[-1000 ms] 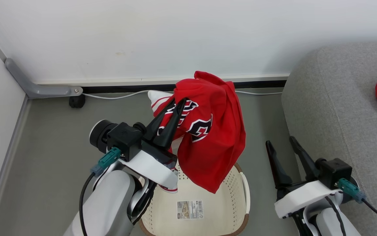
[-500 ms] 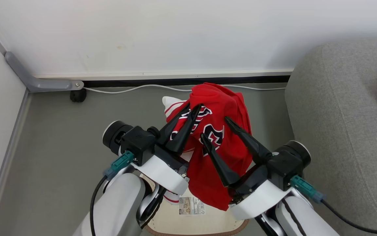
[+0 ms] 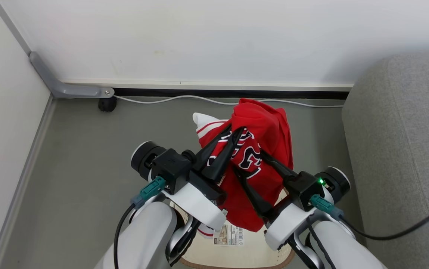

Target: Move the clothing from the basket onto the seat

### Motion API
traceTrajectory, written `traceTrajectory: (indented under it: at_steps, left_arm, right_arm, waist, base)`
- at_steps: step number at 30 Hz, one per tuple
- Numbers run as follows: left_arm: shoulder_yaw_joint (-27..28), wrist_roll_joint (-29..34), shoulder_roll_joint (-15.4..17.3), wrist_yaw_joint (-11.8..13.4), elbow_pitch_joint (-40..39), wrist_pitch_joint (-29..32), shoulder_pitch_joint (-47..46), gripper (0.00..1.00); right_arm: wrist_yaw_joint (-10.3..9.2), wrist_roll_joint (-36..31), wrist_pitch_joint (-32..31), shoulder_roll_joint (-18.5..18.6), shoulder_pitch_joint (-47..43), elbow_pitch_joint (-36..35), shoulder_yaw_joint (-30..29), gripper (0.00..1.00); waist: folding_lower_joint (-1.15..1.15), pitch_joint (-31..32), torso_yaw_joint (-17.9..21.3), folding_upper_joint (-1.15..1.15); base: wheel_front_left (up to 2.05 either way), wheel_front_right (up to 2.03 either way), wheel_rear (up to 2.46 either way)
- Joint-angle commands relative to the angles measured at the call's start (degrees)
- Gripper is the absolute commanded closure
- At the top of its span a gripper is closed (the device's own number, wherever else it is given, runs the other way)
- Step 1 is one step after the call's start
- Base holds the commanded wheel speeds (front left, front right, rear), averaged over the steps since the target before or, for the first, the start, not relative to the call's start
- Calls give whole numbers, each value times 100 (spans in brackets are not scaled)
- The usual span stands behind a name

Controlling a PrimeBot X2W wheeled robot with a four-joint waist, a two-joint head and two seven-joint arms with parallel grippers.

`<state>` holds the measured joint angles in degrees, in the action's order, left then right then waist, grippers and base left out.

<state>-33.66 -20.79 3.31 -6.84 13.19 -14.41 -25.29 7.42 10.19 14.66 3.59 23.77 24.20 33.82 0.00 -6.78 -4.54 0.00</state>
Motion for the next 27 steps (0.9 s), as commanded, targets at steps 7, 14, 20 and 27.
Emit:
traceTrajectory:
  at_steps: [7,14,20,27]
  left_arm:
    - [98,-88,26,-38,-166,-59,-274,100]
    - [131,-97,23,-11,-136,-59,-250,100]
    - [189,-36,50,-10,-56,-59,-209,0]
    - [191,32,122,-21,270,-59,-159,0]
  right_arm:
    - [7,553,34,-71,349,644,429,100]
    - [7,1015,34,-71,609,880,535,100]
    - [7,1077,34,-71,538,642,301,100]
    - [7,1294,34,-71,251,160,-440,100]
  waist:
    - [0,19,-84,0]
    - [0,7,13,0]
    - [0,-26,151,0]
    - [0,-58,321,0]
  base:
    - [0,0,0]
    - [0,0,0]
    - [0,0,0]
    - [0,0,0]
